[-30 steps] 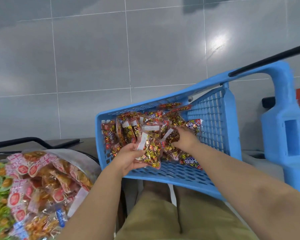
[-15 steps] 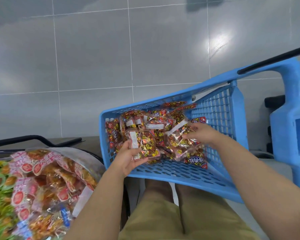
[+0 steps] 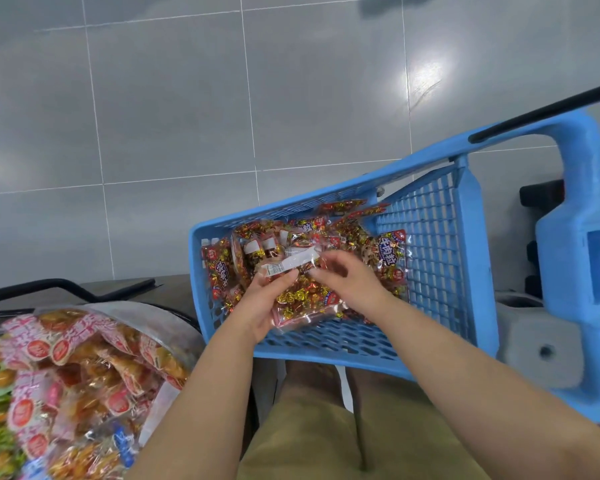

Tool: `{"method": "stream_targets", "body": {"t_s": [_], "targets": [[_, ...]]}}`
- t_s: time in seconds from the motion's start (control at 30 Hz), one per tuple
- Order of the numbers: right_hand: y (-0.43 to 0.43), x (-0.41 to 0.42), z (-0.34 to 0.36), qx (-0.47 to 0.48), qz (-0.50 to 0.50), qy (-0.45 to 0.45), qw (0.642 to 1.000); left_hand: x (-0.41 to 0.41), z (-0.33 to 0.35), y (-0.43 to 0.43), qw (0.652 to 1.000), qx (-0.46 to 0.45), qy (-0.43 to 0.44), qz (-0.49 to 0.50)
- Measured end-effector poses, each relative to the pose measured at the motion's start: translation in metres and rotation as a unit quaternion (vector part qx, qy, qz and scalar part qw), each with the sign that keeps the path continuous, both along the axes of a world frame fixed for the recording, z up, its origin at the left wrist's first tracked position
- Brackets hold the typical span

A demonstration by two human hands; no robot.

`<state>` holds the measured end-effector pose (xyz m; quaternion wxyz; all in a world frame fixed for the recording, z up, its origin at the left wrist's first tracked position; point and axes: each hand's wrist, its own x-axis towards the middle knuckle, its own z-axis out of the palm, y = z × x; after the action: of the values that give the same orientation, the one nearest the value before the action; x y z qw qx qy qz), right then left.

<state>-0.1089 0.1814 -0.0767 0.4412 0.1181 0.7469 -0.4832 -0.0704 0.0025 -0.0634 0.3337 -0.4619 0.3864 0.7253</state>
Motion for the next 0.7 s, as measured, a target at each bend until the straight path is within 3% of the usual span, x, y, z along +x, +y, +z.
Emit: {"method": "stream_targets", "body": {"t_s": [0.03, 0.1, 0.17, 0.3, 0.4, 0.57, 0.7], "targets": [[0.007, -0.001, -0.006, 0.075, -0.051, 0.065, 0.994, 0.000, -0.003, 0.000, 1.000, -0.006, -0.006, 0.003], [0.026, -0.004, -0.016, 0.257, -0.161, 0.147, 0.941, 0.002, -0.008, -0.001, 0.999, -0.019, -0.020, 0.017], [0.043, -0.002, -0.026, 0.363, -0.168, 0.129, 0.907, 0.005, -0.013, -0.001, 0.998, -0.036, -0.034, 0.027], [0.050, 0.011, -0.043, 0.354, -0.103, 0.078, 0.926, 0.014, -0.019, 0.000, 0.997, -0.055, -0.049, 0.037], [0.043, 0.015, -0.050, 0.385, -0.103, 0.067, 0.915, 0.021, -0.021, 0.000, 0.994, -0.072, -0.065, 0.047], [0.033, 0.003, -0.061, 0.358, -0.209, -0.003, 0.910, 0.029, -0.022, 0.001, 0.992, -0.076, -0.070, 0.077], [0.051, -0.006, -0.059, 0.357, -0.091, -0.004, 0.930, 0.032, -0.020, 0.001, 0.992, -0.080, -0.058, 0.073]]}}
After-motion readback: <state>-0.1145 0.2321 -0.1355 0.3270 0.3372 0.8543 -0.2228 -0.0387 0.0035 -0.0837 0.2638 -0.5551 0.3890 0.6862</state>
